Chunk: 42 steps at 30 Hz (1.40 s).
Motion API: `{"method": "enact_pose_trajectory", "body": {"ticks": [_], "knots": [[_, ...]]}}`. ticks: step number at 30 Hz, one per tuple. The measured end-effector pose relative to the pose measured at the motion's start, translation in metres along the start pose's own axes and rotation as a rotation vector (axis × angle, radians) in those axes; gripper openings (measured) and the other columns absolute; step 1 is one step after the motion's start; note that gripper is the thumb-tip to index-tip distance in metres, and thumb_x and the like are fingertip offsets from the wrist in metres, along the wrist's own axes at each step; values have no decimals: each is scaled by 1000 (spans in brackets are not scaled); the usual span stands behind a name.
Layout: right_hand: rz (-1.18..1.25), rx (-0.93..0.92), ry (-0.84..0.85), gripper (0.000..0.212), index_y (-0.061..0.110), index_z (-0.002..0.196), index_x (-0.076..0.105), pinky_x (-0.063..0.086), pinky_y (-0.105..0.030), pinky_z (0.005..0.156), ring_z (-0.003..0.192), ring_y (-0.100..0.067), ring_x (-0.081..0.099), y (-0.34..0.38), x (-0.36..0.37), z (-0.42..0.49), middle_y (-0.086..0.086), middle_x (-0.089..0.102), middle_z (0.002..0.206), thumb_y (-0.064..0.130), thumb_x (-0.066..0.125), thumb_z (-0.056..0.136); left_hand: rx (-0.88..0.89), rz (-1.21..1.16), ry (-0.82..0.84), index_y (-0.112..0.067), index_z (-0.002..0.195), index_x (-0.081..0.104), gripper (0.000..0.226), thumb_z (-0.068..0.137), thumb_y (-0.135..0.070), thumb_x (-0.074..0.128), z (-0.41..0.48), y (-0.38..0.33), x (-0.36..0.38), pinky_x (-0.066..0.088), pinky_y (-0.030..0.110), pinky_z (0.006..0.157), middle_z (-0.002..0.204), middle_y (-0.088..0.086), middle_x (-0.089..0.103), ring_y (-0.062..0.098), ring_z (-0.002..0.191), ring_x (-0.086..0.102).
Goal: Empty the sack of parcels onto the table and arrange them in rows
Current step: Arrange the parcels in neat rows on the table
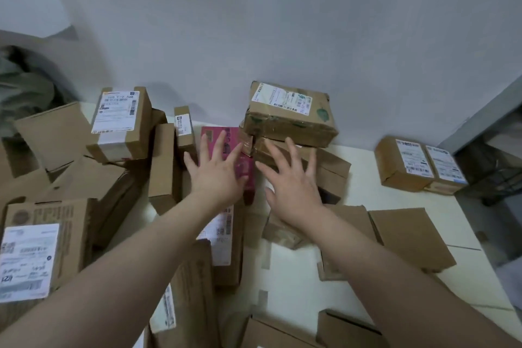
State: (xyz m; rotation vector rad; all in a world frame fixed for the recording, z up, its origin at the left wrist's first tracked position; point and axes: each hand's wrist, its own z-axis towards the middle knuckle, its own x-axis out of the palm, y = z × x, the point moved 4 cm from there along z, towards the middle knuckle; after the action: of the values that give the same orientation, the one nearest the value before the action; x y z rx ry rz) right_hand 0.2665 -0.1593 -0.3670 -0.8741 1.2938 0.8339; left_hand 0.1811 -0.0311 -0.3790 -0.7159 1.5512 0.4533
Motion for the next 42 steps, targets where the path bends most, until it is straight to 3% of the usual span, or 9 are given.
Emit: {"method": "enact_pose_trajectory", "body": {"ticks": [6, 10, 13, 17, 22, 28, 31, 38, 42], "knots": [[-129, 92, 244, 72, 23, 154, 20, -2, -66, 113, 148, -34, -19, -37, 27, 43, 9, -34, 157, 60, 39, 95, 6, -18, 406, -43, 153, -6, 77, 92, -69, 33, 33, -16, 46, -1, 77, 106, 161, 1, -23, 43, 144, -23], [-56, 216, 156, 67, 20, 153, 24, 2, -52, 119, 149, -37, -5, -51, 25, 41, -9, -16, 163, 52, 42, 97, -138, -11, 307, -36, 154, -5, 69, 98, -56, 30, 51, -8, 42, 0, 77, 107, 162, 5, -17, 46, 145, -18], [133, 254, -3, 48, 18, 141, 47, 10, -45, 119, 147, -33, 14, -56, 19, 28, -12, 16, 161, 39, 45, 98, -212, -48, 183, -26, 156, 4, 71, 97, -56, 32, 52, -11, 36, -4, 72, 110, 163, 11, -7, 42, 147, -12], [289, 328, -235, 36, 18, 127, 61, 29, -44, 108, 134, -25, 38, -72, 14, -4, -4, 46, 145, 29, 53, 93, -79, -256, -104, -19, 155, 8, 72, 98, -47, 42, 36, -56, 13, 8, 61, 118, 162, 16, 3, 39, 148, 0], [448, 427, -234, 43, 15, 136, 52, 34, -40, 111, 132, -24, 38, -112, 15, -32, -4, 46, 143, 22, 55, 93, 111, -355, -406, -16, 154, 17, 76, 92, -37, 56, 30, -133, -20, 17, 56, 117, 158, 19, 13, 38, 147, 10], [530, 511, -125, 49, 14, 139, 45, 33, -35, 108, 130, -27, 36, -156, 15, -25, -7, 42, 142, 21, 57, 92, 243, -276, -392, -34, 148, 31, 69, 86, -35, 61, 50, -182, -27, 10, 71, 111, 161, 6, 7, 31, 149, -3], [462, 531, 48, 55, 18, 143, 40, 31, -36, 109, 136, -27, 28, -173, 24, -18, -5, 35, 148, 28, 57, 92, 235, -35, -312, -37, 141, 41, 61, 84, -29, 60, 67, -180, -25, 0, 74, 109, 161, 0, -17, 32, 147, -19], [372, 497, 418, 119, 26, 156, -3, 12, -47, 121, 149, -29, -16, -198, 59, -4, -6, -16, 162, 50, 79, 73, 62, 68, -399, -29, 149, 33, 74, 81, -12, 58, 58, -155, -9, -8, 69, 111, 157, 1, -32, 41, 144, -23], [319, 469, 450, 123, 19, 154, 2, 18, -49, 118, 145, -37, 4, -194, 79, -6, -14, -3, 158, 53, 81, 66, 121, 54, -322, -25, 156, 9, 87, 83, -15, 57, 55, -154, 11, 8, 71, 111, 154, -12, -35, 38, 146, -19]]}}
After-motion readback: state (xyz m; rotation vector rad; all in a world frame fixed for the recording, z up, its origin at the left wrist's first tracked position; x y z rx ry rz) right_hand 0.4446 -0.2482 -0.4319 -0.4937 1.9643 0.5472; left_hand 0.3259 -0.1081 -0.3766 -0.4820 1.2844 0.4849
